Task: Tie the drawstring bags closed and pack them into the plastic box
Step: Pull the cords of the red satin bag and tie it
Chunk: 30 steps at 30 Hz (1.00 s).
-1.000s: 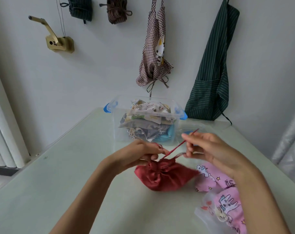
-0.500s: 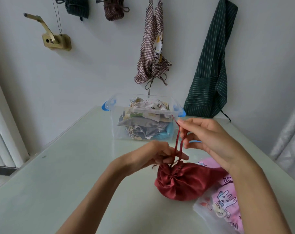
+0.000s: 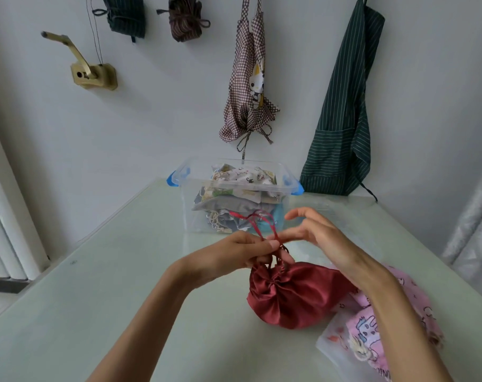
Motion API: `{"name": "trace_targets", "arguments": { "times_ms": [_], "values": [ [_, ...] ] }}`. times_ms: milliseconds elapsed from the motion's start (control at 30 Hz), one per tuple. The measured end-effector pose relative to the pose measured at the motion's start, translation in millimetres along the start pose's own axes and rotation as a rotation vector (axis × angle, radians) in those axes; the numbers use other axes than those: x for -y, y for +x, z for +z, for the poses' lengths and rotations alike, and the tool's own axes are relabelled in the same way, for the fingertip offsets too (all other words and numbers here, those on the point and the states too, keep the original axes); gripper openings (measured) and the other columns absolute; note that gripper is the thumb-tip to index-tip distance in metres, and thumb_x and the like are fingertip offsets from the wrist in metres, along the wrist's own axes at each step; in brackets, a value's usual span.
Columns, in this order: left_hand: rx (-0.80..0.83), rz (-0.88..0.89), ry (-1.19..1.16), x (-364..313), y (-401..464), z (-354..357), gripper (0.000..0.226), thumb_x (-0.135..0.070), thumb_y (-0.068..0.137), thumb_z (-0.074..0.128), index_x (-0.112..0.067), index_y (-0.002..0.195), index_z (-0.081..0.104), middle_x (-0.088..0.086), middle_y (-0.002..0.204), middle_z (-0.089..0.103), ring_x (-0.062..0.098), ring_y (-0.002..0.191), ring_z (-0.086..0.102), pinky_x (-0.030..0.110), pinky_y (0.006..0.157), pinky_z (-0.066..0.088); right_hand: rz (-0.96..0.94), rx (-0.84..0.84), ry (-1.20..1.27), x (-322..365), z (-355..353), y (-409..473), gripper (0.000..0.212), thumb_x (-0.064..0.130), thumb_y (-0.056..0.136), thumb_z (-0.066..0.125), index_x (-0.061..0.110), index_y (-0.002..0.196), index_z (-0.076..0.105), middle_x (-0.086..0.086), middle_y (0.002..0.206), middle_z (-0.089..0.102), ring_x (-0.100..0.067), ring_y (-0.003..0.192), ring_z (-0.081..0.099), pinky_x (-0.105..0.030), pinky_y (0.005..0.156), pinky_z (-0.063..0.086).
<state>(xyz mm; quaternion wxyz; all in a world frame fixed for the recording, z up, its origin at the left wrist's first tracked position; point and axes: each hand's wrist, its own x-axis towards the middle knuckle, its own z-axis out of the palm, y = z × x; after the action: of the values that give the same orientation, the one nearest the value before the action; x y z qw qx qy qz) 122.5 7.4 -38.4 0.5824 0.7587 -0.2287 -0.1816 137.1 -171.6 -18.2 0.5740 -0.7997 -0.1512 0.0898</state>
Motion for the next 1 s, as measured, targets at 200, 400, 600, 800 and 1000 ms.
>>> {"name": "trace_targets", "arguments": {
  "times_ms": [200, 400, 600, 800, 1000],
  "values": [
    [-0.103, -0.06, -0.097, -0.3, -0.9, -7.9, 0.036, -0.023, 0.099, 0.041, -0.004, 0.097, 0.072, -0.012, 0.052, 0.039, 0.002, 0.049, 0.035, 0.009, 0.061, 0.038, -0.015, 0.118, -0.265, -7.8, 0.7, -4.4, 0.009, 0.024, 0.086, 0.065, 0.028, 0.094, 0.067, -0.003, 0.093, 0.073, -0.001, 0.082, 0.063, -0.021, 0.089, 0.043],
    [-0.351, -0.141, -0.252, 11.4, 1.2, -14.0, 0.046, -0.026, 0.097, 0.049, -0.019, 0.058, 0.073, -0.005, 0.056, 0.045, 0.002, 0.051, 0.046, 0.012, 0.062, 0.051, -0.161, -0.075, -0.299, -10.0, -3.6, -2.9, 0.012, 0.029, 0.084, 0.067, 0.023, 0.086, 0.077, 0.02, 0.062, 0.068, 0.011, 0.06, 0.058, -0.004, 0.061, 0.038],
    [-0.326, -0.119, -0.664, 7.7, -0.4, -12.2, 0.027, -0.02, 0.097, 0.047, -0.003, 0.107, 0.066, -0.005, 0.055, 0.06, 0.0, 0.056, 0.065, 0.019, 0.08, 0.054, -0.31, -0.198, -0.243, -1.8, 2.7, -1.3, 0.013, 0.022, 0.085, 0.067, 0.018, 0.093, 0.076, 0.02, 0.048, 0.057, 0.005, 0.048, 0.048, -0.01, 0.058, 0.037],
    [-0.393, -0.117, -0.806, 6.3, 0.9, -15.0, 0.025, -0.018, 0.09, 0.056, -0.011, 0.08, 0.078, 0.003, 0.077, 0.075, 0.003, 0.07, 0.072, 0.014, 0.069, 0.056, -0.371, -0.155, -0.226, 6.5, 6.9, -5.3, 0.015, 0.013, 0.085, 0.067, 0.012, 0.097, 0.075, 0.02, 0.056, 0.065, 0.007, 0.049, 0.055, -0.005, 0.052, 0.04],
    [-0.346, -0.127, -0.829, 0.8, -6.1, -12.4, 0.016, -0.002, 0.081, 0.062, -0.006, 0.081, 0.078, 0.005, 0.086, 0.076, 0.007, 0.075, 0.072, 0.017, 0.078, 0.055, -0.358, -0.187, -0.278, 3.2, 3.1, -3.4, 0.014, 0.018, 0.087, 0.065, 0.02, 0.096, 0.075, 0.02, 0.044, 0.056, 0.003, 0.044, 0.046, -0.008, 0.05, 0.034]
  ]
}}
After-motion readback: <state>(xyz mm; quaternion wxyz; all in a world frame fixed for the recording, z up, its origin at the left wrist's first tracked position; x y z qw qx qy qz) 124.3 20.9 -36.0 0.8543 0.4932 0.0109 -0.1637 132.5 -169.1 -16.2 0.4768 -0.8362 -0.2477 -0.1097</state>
